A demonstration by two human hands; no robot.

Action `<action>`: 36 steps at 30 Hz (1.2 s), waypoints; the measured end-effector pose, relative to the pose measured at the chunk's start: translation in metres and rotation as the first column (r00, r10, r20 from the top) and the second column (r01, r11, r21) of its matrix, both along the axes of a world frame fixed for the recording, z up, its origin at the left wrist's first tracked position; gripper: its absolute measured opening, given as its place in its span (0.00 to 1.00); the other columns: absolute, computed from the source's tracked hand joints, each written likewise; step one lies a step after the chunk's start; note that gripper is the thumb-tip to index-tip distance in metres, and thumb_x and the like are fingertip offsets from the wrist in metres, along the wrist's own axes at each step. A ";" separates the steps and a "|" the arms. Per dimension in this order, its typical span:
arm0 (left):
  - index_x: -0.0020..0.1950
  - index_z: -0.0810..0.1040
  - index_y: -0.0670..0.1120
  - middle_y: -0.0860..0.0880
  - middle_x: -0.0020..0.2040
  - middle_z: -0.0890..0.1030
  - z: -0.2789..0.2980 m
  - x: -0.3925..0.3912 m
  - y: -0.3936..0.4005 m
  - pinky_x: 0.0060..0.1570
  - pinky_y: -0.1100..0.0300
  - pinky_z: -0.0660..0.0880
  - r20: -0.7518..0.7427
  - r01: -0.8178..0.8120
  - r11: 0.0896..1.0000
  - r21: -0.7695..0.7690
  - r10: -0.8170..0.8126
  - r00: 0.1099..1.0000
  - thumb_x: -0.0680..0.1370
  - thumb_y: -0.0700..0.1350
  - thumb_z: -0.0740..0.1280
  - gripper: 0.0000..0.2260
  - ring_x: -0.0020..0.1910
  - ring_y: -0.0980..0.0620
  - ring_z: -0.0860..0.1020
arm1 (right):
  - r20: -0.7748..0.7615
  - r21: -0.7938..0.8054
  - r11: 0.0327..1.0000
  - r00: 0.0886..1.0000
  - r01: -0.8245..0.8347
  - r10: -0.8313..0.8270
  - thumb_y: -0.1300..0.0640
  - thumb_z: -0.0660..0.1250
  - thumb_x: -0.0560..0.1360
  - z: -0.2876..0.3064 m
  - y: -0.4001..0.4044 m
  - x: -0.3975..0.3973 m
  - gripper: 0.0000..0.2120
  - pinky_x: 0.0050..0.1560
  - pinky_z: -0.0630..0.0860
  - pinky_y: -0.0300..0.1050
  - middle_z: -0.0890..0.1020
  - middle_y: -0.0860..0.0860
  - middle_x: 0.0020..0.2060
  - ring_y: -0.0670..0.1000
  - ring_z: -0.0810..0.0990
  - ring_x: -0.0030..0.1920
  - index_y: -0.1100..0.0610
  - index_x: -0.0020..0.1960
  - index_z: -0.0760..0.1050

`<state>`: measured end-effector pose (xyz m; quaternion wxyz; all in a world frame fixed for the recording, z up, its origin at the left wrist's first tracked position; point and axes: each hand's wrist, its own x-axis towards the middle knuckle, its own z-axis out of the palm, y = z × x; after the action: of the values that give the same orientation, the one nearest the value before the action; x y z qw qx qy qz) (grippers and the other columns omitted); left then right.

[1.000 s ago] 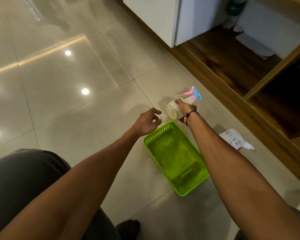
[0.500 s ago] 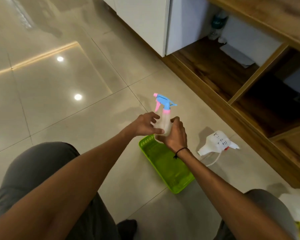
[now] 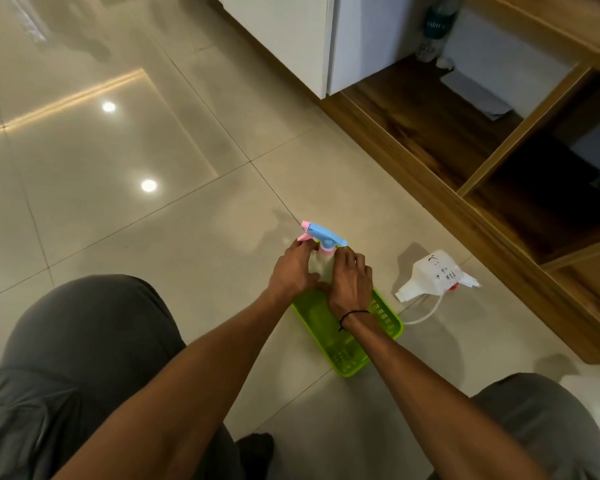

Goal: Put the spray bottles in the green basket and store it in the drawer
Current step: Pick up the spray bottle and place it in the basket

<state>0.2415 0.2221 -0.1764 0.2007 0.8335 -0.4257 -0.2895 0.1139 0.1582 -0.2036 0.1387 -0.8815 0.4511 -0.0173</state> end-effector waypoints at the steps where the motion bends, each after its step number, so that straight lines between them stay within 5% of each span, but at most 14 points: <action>1: 0.73 0.75 0.47 0.47 0.76 0.73 -0.004 0.000 0.001 0.58 0.53 0.75 0.026 -0.001 1.000 0.008 0.000 1.000 0.71 0.43 0.77 0.31 0.69 0.43 0.78 | -0.014 -0.005 1.000 1.000 0.014 -0.014 0.37 0.76 0.70 -0.003 0.001 0.001 0.36 0.56 0.74 0.55 0.76 0.56 0.66 0.60 0.76 0.62 0.57 0.68 0.72; 7: 0.73 0.74 0.46 0.45 0.70 0.72 -0.018 -0.009 0.005 0.52 0.44 0.80 0.198 0.026 1.000 0.015 -0.028 0.980 0.76 0.41 0.74 0.25 0.58 0.38 0.81 | -0.102 -0.031 0.997 0.992 0.069 -0.072 0.39 0.75 0.72 -0.014 0.006 -0.004 0.33 0.53 0.73 0.54 0.75 0.56 0.63 0.60 0.76 0.58 0.56 0.69 0.72; 12: 0.61 0.79 0.47 0.43 0.59 0.82 -0.014 -0.007 0.008 0.49 0.50 0.74 0.290 -0.079 0.988 0.135 0.037 0.956 0.79 0.55 0.72 0.16 0.57 0.38 0.82 | -0.079 0.010 0.995 0.992 0.095 -0.094 0.41 0.76 0.70 -0.010 0.004 -0.008 0.32 0.51 0.72 0.56 0.76 0.56 0.58 0.61 0.76 0.56 0.57 0.66 0.73; 17: 0.55 0.80 0.45 0.42 0.55 0.83 -0.015 -0.011 0.011 0.44 0.52 0.69 0.389 0.034 0.970 0.239 -0.128 0.912 0.80 0.57 0.68 0.16 0.54 0.36 0.83 | -0.090 0.019 0.997 0.993 0.072 -0.070 0.35 0.77 0.68 -0.002 -0.002 -0.019 0.39 0.54 0.72 0.55 0.74 0.56 0.60 0.60 0.75 0.58 0.57 0.68 0.69; 20: 0.51 0.82 0.45 0.42 0.51 0.84 -0.008 -0.023 0.006 0.42 0.53 0.70 0.400 0.126 0.969 0.213 -0.204 0.894 0.79 0.58 0.69 0.16 0.52 0.38 0.84 | -0.081 -0.008 0.998 0.995 0.059 -0.059 0.33 0.76 0.67 0.007 -0.007 -0.028 0.39 0.51 0.73 0.56 0.75 0.56 0.58 0.61 0.76 0.57 0.57 0.66 0.70; 29: 0.53 0.79 0.43 0.39 0.50 0.84 0.011 -0.073 -0.019 0.41 0.49 0.71 0.398 0.291 0.954 0.074 -0.296 0.868 0.82 0.51 0.62 0.13 0.50 0.34 0.83 | 0.002 0.011 0.999 0.999 0.043 -0.043 0.48 0.70 0.72 0.030 -0.023 -0.073 0.26 0.50 0.73 0.55 0.75 0.55 0.60 0.61 0.76 0.58 0.54 0.68 0.70; 36: 0.55 0.77 0.44 0.40 0.44 0.85 0.014 -0.110 -0.045 0.43 0.47 0.77 0.312 0.337 0.939 -0.070 -0.300 0.901 0.82 0.49 0.64 0.09 0.47 0.35 0.84 | 0.080 0.076 0.954 0.952 0.291 -0.296 0.54 0.71 0.76 0.037 -0.042 -0.111 0.22 0.54 0.78 0.58 0.77 0.57 0.61 0.62 0.76 0.62 0.56 0.66 0.70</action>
<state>0.1315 0.1768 -0.1621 0.1350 0.7725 -0.5987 -0.1633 0.0026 0.1159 -0.1667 0.1826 -0.7981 0.5706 -0.0632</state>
